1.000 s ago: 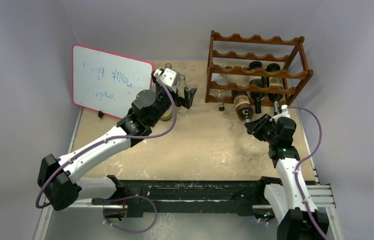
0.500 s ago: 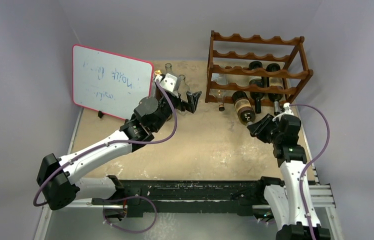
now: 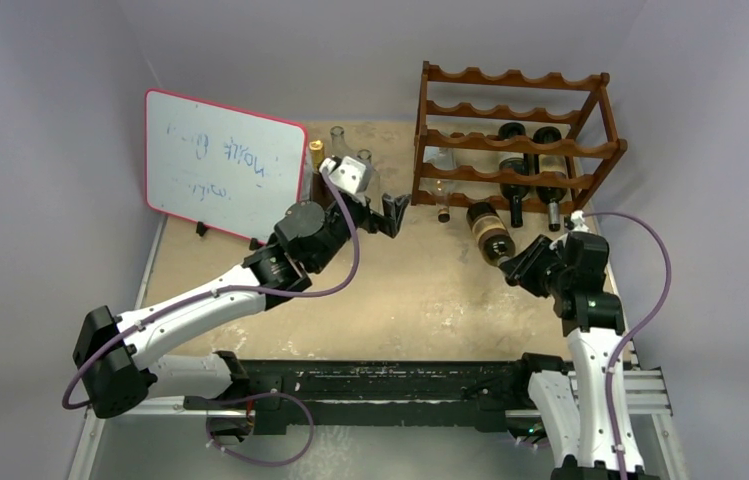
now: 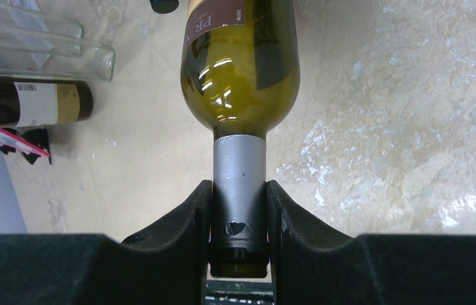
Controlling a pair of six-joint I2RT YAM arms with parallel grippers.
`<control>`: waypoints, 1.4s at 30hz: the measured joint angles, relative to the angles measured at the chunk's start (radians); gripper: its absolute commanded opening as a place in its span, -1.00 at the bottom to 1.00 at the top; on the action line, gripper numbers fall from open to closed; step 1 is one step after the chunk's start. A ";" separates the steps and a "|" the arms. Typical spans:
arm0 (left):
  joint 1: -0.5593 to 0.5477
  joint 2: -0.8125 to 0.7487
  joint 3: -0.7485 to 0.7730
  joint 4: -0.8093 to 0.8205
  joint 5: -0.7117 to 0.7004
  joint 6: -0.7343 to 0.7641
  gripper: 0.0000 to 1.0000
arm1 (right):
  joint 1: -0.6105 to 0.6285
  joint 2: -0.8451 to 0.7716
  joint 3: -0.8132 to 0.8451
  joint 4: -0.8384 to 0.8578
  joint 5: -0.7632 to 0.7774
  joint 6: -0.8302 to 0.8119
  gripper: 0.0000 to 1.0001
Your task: Take the wine bottle off the wine rack
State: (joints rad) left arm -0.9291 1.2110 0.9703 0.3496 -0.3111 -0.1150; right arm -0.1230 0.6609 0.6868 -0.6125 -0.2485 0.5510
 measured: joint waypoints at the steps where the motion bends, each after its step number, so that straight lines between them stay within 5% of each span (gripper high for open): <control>1: -0.003 0.000 0.000 -0.002 0.001 0.005 1.00 | 0.000 0.001 0.010 -0.016 0.000 -0.005 -1.00; 19: -0.181 0.056 -0.004 -0.039 0.247 0.226 1.00 | 0.002 0.194 0.284 -0.279 -0.193 -0.281 -1.00; 42: -0.251 0.352 0.056 -0.068 0.254 0.227 0.91 | 0.240 0.353 0.377 -0.205 -0.347 -0.285 -1.00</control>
State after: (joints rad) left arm -1.1805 1.5631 1.0264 0.2813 -0.0574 0.1116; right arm 0.1169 1.0138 1.0637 -0.8173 -0.5953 0.2657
